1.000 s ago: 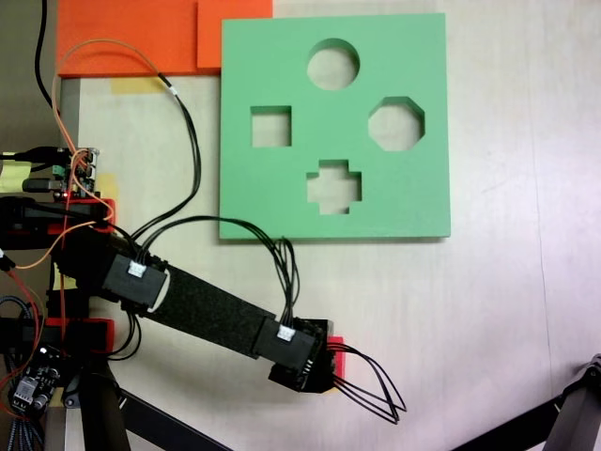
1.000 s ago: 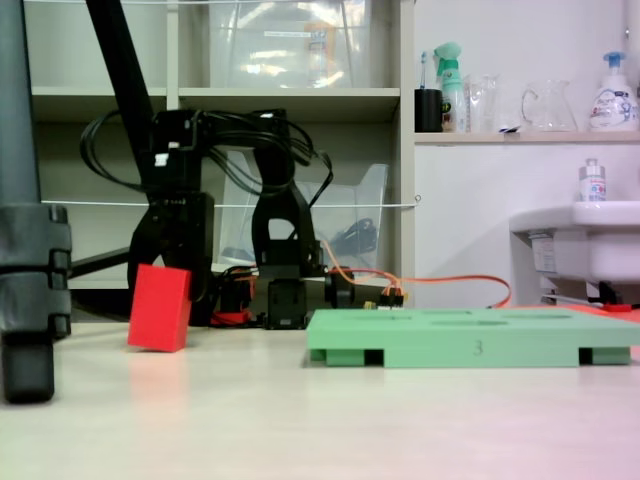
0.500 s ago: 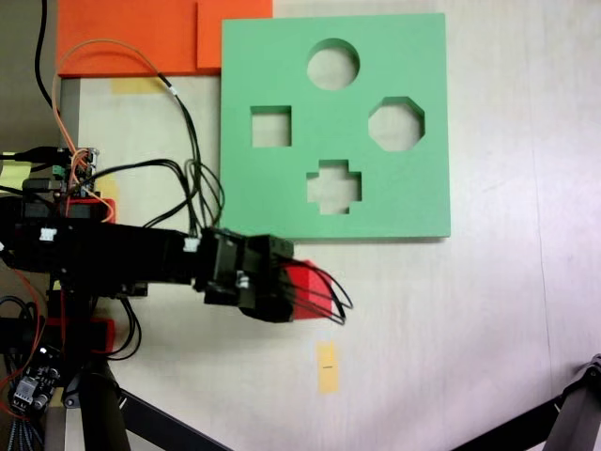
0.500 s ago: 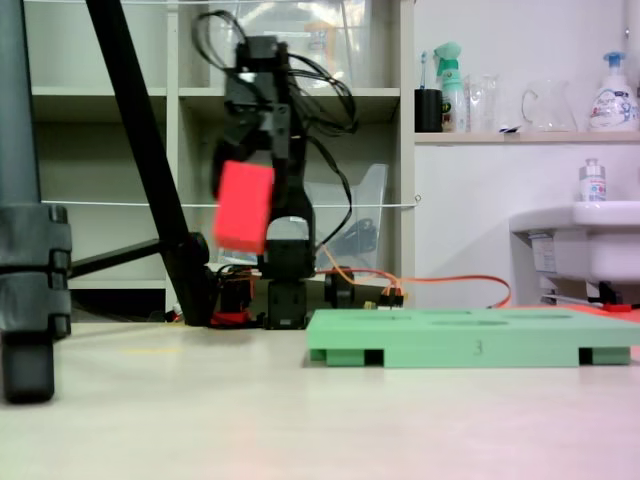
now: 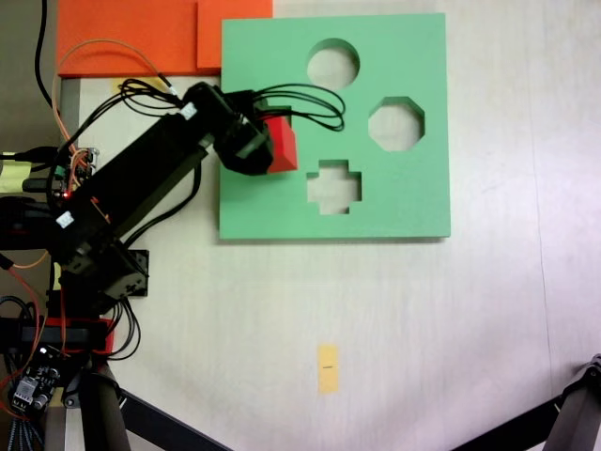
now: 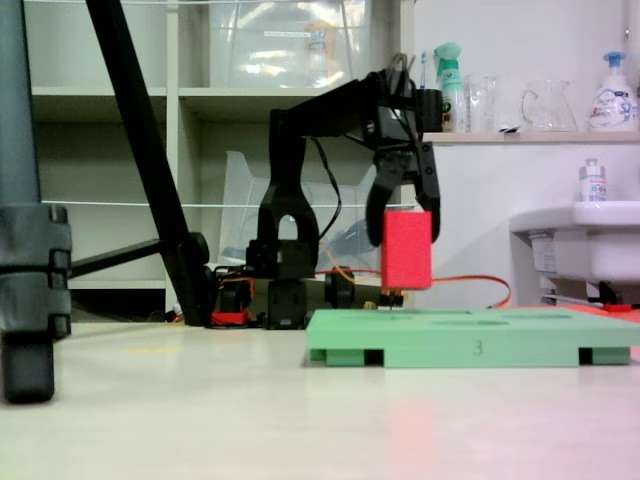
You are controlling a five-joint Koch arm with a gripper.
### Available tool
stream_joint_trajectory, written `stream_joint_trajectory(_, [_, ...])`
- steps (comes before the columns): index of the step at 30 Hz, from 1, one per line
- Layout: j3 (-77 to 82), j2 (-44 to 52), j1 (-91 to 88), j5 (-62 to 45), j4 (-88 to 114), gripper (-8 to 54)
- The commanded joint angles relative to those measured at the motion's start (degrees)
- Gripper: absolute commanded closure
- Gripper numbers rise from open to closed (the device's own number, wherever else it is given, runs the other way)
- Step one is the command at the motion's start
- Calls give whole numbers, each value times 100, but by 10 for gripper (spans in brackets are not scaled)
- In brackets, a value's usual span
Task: Put the square block into the corresponding hole
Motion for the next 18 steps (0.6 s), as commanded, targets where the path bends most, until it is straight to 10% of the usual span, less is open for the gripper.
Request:
stream_joint_trajectory(1, [-114, 9, -255, 334, -439, 331])
stream_joint_trajectory(18, [-132, -563, -765, 1028, -958, 331])
